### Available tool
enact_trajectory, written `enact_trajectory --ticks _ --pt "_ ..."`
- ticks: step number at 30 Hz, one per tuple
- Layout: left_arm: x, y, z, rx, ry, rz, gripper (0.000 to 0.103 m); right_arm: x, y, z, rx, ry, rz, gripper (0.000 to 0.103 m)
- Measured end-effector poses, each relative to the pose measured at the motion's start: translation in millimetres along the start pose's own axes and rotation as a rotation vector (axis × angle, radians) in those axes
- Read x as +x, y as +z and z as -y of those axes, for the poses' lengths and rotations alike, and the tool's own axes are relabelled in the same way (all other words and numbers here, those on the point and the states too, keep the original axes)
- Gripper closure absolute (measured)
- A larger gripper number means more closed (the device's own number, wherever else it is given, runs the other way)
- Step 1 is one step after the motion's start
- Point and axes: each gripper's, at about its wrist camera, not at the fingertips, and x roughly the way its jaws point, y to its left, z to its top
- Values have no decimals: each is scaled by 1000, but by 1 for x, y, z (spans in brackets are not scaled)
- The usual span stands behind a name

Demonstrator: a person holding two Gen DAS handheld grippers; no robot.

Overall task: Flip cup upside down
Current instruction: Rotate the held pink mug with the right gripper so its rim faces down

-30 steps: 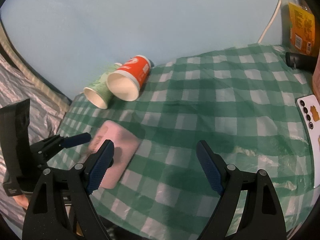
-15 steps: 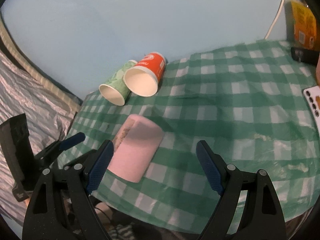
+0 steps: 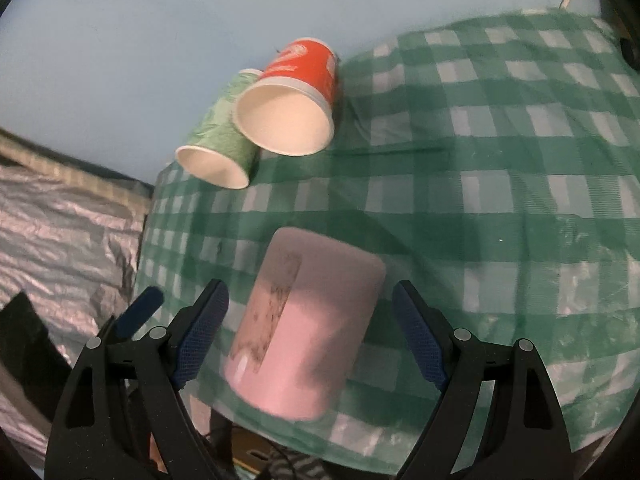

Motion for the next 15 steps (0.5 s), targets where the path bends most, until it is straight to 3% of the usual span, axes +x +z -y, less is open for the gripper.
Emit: enact_trajectory --ticks 15 --pt "11 4 -14 -32 -3 -17 11 34 12 -4 39 -69 -104 19"
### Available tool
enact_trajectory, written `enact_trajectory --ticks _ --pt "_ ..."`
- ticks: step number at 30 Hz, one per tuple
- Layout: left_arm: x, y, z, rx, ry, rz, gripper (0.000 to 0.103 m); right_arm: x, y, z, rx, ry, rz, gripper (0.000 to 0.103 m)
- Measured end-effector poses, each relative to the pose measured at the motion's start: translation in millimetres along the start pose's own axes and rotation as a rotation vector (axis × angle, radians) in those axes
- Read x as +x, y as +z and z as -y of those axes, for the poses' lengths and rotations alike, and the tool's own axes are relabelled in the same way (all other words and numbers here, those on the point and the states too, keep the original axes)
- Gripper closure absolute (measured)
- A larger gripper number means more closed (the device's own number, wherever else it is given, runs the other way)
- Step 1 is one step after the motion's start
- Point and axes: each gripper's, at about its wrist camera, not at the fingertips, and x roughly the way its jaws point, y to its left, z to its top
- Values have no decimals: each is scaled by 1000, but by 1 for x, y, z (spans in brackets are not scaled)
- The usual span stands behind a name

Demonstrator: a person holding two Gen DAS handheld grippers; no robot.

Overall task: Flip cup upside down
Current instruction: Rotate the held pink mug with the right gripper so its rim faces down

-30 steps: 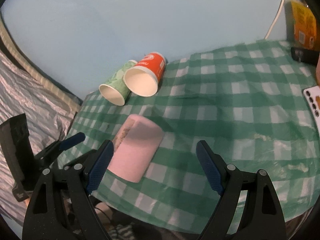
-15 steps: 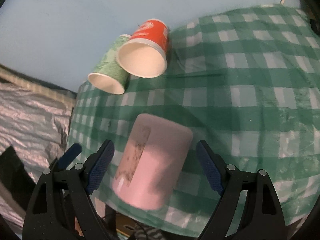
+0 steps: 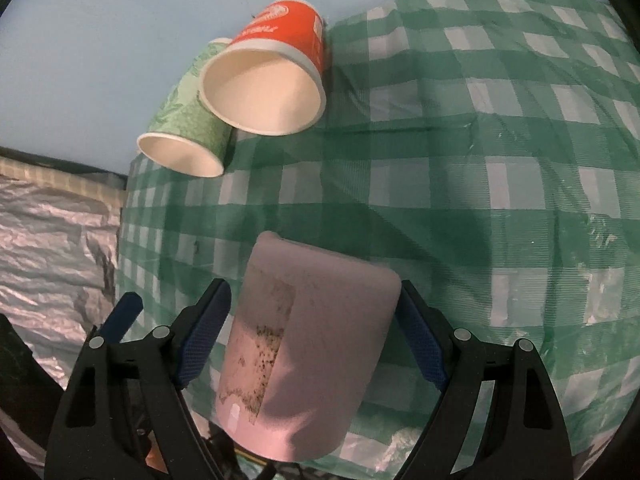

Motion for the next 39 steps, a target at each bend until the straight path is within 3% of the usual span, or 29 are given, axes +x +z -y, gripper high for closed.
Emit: enact_trajectory --ticks 10,20,28,39 --pt "0 0 -6 -13 -3 -7 11 8 3 -2 -30 13 -18 25" --pt "-2 -2 -11 -29 -3 -3 11 -1 -6 -8 -126 52 37 29" --pt "-7 -3 -16 -45 -7 8 11 -35 -25 -16 -269 42 238 30" --pt "-10 -11 -25 -76 -4 14 11 -57 -69 -42 -529 -108 550 30"
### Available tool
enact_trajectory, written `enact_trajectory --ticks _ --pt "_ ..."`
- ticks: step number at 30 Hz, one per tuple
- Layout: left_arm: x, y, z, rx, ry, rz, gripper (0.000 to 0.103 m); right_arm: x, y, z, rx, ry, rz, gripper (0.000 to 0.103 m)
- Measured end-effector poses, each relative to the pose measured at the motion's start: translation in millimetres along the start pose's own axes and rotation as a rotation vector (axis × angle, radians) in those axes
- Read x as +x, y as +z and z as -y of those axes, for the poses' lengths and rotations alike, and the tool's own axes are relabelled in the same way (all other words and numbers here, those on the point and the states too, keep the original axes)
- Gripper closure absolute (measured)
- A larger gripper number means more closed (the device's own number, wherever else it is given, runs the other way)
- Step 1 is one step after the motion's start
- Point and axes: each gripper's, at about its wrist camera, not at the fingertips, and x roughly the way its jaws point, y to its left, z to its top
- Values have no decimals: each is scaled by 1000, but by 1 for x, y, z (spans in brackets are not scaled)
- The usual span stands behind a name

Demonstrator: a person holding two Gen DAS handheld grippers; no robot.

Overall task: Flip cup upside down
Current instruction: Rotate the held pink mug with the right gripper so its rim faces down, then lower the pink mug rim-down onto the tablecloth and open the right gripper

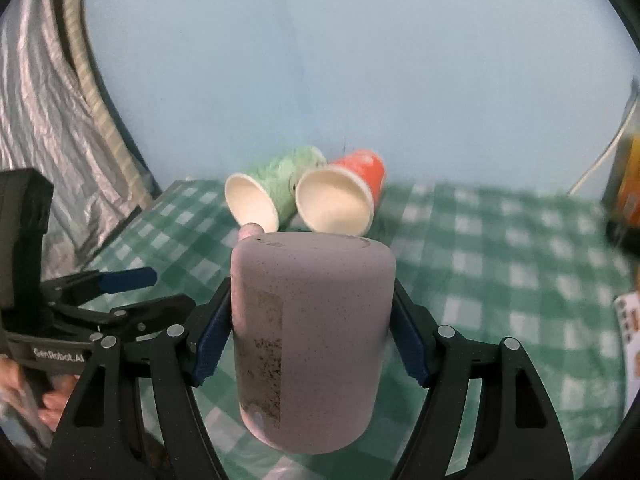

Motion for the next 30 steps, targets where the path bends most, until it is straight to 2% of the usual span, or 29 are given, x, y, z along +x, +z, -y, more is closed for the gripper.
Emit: enact_trajectory --ticks 8,12,18,30 --pt "-4 -1 -9 -30 18 30 10 -18 -7 -20 -115 -127 179 30" --pt "-1 -3 -11 -32 11 23 10 -19 -8 -26 -145 -149 208 30" --pt "4 -2 -16 -46 7 7 10 -3 -1 -32 -173 -181 189 30" --pt "17 -8 -28 -78 25 -11 10 39 5 -23 -169 -208 91 30"
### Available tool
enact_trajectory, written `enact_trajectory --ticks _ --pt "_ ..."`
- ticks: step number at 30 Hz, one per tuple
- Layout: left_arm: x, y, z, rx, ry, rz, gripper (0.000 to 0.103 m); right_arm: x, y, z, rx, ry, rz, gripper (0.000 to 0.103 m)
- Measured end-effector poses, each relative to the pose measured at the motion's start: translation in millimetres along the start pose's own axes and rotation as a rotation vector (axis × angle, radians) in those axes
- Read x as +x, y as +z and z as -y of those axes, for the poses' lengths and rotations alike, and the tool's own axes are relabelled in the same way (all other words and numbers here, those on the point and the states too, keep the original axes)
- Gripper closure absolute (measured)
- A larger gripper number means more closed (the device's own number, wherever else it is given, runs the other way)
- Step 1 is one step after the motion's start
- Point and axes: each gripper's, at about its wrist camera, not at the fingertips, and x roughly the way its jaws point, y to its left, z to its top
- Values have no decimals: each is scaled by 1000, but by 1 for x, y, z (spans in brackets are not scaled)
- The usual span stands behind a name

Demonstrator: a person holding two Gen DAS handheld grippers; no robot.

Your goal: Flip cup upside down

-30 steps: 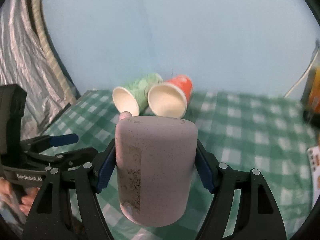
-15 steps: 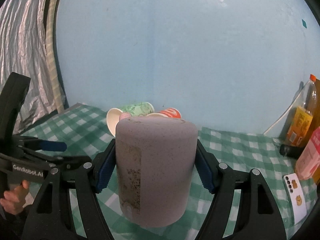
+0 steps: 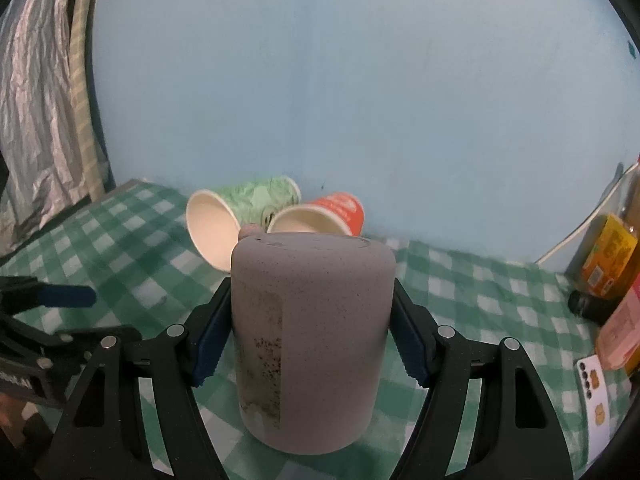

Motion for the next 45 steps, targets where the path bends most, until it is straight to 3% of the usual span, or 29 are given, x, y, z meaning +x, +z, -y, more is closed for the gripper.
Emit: enact_trajectory --ticks 12,19,24,28,45 --pt "-7 -12 14 45 17 29 10 -12 -29 6 28 36 -55 30" --pt "-29 -25 26 78 47 144 10 -34 -28 7 48 24 21 26" --pt "-54 -39 37 118 58 240 2 -67 -30 11 76 9 100 21" --pt "-79 -50 45 132 97 355 1 -91 -31 14 91 -6 131 20" --pt "-115 -85 71 208 130 519 0 -150 -49 26 165 -45 213 19"
